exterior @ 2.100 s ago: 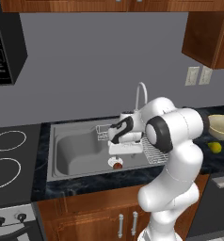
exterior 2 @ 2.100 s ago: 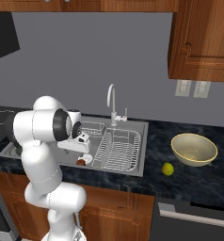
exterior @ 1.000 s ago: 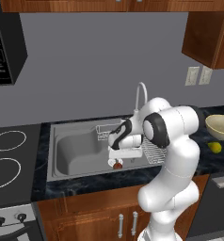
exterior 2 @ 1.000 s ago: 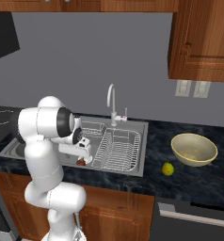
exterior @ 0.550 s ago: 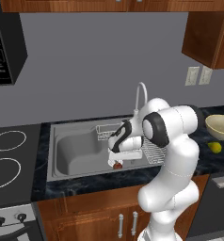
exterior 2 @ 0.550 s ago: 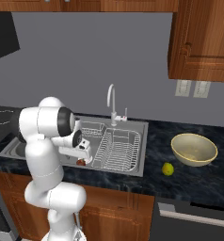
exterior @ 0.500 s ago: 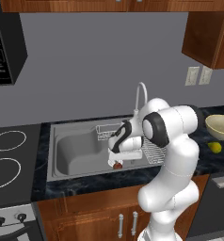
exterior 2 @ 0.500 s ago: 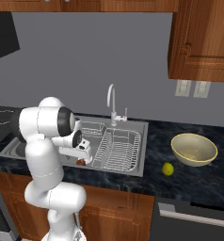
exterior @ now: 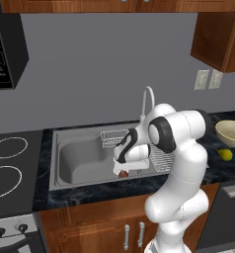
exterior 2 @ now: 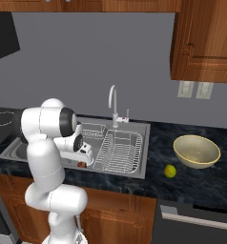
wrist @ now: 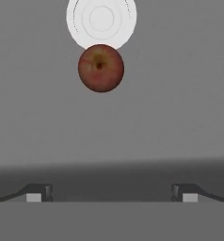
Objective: Remove the apple and pear from the sink. Then move the bowl and cup from the counter to the sink for washing.
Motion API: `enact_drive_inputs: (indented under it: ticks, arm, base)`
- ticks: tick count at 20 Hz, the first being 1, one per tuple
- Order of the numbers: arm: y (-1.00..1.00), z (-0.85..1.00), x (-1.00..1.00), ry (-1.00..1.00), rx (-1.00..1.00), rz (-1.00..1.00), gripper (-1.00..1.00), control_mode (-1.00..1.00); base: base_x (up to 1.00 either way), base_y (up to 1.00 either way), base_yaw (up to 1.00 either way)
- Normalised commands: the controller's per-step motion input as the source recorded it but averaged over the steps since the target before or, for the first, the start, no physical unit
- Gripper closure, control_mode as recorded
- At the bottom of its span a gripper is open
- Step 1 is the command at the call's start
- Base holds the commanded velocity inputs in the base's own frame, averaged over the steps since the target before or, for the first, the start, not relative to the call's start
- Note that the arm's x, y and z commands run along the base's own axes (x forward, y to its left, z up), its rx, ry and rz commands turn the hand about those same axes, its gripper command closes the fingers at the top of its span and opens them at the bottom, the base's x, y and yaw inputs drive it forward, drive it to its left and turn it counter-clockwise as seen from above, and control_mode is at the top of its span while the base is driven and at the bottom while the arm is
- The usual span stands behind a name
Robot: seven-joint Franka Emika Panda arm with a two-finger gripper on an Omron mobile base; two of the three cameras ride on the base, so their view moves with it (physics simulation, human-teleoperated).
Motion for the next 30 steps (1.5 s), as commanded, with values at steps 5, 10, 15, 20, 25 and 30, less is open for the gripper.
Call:
enact_drive_inputs:
  ticks: [5, 10, 15, 20, 25, 30]
  arm:
    - [0.0, -0.09, 0.02, 0.0, 0.0, 0.0, -1.0, -1.0]
    - [0.0, -0.1, 0.05, 0.0, 0.0, 0.0, -1.0, -1.0]
    - [0.0, -0.09, 0.06, 0.0, 0.0, 0.0, -1.0, -1.0]
    - [0.0, -0.09, 0.09, 0.0, 0.0, 0.0, -1.0, -1.0]
    - [0.0, -0.09, 0.12, 0.0, 0.0, 0.0, -1.0, -1.0]
    - [0.02, -0.09, 0.13, 0.0, 0.0, 0.0, -1.0, -1.0]
  base:
    - [0.0, 0.0, 0.0]
    - [0.0, 0.0, 0.0]
    - [0.0, 0.0, 0.0]
    - [0.0, 0.0, 0.0]
    - [0.0, 0.0, 0.0]
    - [0.0, 0.0, 0.0]
